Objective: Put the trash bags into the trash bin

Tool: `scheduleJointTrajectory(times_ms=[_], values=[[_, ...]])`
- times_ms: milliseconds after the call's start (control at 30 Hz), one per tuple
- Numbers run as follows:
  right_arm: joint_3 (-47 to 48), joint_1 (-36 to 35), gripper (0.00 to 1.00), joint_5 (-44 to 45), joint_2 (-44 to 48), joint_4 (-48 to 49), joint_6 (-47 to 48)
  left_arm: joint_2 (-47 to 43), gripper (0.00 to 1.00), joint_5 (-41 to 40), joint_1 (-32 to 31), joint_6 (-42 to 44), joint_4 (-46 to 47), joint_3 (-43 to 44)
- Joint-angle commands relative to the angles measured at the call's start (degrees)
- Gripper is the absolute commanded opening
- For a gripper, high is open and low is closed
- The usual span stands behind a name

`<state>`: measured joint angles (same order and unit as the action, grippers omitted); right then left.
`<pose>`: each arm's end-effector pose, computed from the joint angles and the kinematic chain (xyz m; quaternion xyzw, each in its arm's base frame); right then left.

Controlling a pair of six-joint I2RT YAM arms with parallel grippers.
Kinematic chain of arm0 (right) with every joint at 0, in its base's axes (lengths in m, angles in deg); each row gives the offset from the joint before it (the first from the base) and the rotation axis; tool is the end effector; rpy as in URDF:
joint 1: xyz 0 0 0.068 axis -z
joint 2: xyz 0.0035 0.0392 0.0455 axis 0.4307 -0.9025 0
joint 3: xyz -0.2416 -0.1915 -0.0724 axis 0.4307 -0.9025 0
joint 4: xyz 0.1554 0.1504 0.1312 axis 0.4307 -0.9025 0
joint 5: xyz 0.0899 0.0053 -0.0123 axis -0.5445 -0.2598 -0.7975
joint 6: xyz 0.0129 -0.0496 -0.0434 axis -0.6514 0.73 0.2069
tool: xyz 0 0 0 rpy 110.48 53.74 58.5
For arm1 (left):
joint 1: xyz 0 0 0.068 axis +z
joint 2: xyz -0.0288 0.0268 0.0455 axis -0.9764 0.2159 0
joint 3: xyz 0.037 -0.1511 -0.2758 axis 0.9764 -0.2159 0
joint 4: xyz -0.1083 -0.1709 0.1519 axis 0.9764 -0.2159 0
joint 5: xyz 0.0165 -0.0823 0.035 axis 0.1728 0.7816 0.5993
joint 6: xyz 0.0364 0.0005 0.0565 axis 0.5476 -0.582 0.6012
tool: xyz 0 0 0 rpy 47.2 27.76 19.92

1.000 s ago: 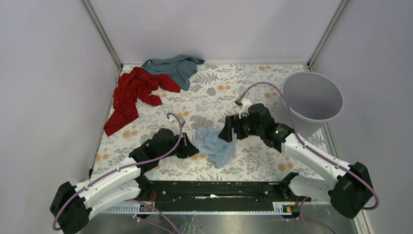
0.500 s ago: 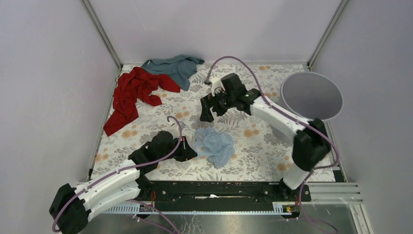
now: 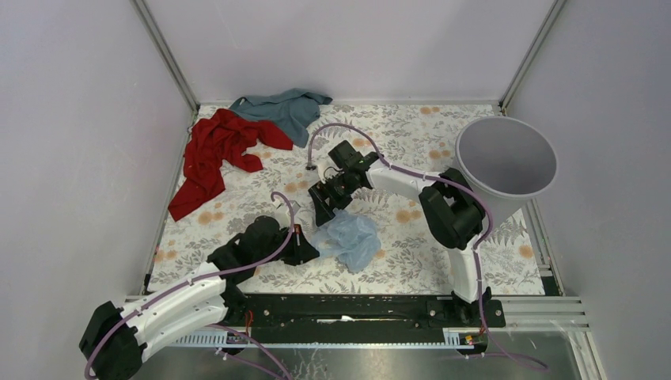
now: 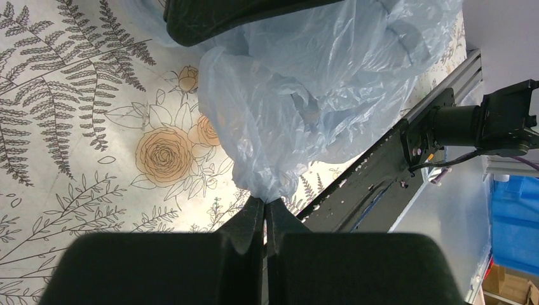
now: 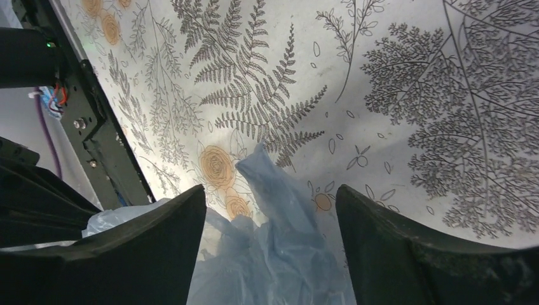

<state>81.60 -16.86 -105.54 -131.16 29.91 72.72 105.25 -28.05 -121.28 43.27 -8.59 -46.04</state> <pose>0.3193 0.3335 0.2182 -0.4313 0.8087 0.3677 0.1573 0.0899 -0.1030 0.2100 0.0762 0.8716 -0.3941 0.2815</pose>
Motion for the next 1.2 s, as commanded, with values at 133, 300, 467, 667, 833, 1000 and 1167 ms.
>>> scheduleJointTrajectory(times_ms=[133,300,467,667,833,1000,1167], values=[[3.3,0.0,0.26,-2.7,-0.8,3.4,-3.2,-0.9,0.00,-0.1,0.1,0.0,2.7,1.6],[1.2,0.5,0.00,23.4,11.1,5.6,-8.2,-3.1,0.00,-8.1,0.1,-1.6,-7.3,8.7],[-7.5,2.2,0.00,48.4,27.7,12.7,-10.3,-5.7,0.00,-24.1,0.3,-3.2,-22.1,19.9],[-17.3,3.6,0.00,58.5,42.6,14.8,-14.6,-1.6,0.00,-32.7,0.9,0.5,-31.0,32.8],[-26.3,3.6,0.07,57.3,53.8,17.7,-16.2,4.6,0.00,-38.0,2.7,3.8,-35.6,39.4],[-34.9,3.6,0.02,57.3,60.4,20.6,-16.3,4.2,0.00,-35.4,7.6,4.4,-33.7,36.6],[-38.8,3.6,0.00,56.2,64.0,21.2,-20.7,1.4,0.00,-33.7,11.3,2.8,-31.7,29.3]])
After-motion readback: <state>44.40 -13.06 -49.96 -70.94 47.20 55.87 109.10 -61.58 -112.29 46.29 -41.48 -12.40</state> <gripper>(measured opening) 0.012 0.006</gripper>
